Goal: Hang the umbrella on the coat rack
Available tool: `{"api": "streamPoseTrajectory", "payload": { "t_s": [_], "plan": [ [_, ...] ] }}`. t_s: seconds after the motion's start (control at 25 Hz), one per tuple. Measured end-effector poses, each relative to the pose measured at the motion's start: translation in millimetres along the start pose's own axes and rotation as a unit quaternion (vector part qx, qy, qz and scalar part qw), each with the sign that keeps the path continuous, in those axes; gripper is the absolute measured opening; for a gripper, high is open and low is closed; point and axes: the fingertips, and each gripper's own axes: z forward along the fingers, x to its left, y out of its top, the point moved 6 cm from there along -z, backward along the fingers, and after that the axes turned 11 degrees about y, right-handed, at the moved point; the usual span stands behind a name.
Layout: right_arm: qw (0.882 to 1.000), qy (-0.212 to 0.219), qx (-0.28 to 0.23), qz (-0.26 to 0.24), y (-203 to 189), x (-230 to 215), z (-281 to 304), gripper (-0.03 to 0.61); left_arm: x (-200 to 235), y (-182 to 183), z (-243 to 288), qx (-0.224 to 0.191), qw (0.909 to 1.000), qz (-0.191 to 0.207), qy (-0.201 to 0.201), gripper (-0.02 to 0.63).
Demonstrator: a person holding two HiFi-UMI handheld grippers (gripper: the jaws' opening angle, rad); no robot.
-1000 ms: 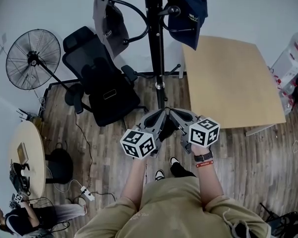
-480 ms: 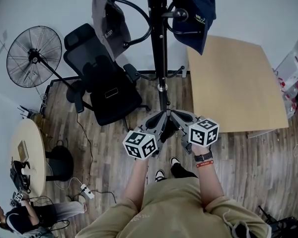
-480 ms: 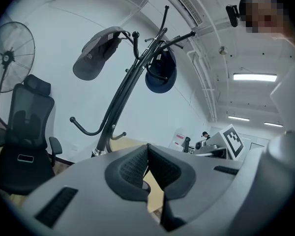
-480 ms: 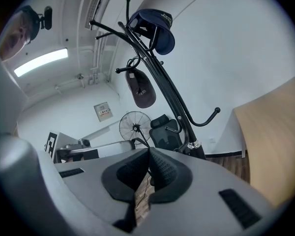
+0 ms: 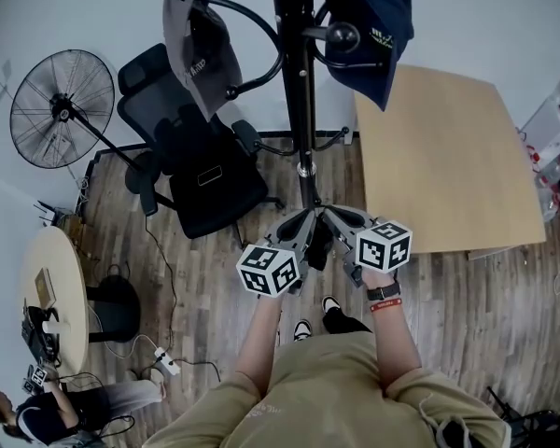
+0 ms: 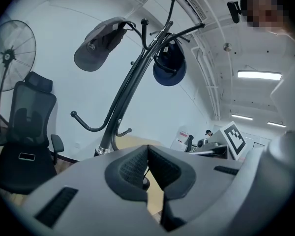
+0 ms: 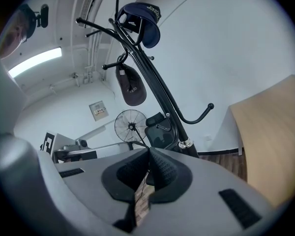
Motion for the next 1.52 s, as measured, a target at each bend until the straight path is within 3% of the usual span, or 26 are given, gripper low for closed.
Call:
{"api": "streamPoseTrajectory", "payload": {
  "t_s": [1.52],
  "plan": [
    [1.000, 0.000, 0.017, 0.023, 28, -88, 55, 0.017, 64, 4, 88, 0.016, 0.9988, -0.028, 0.037, 0.025]
  ]
}}
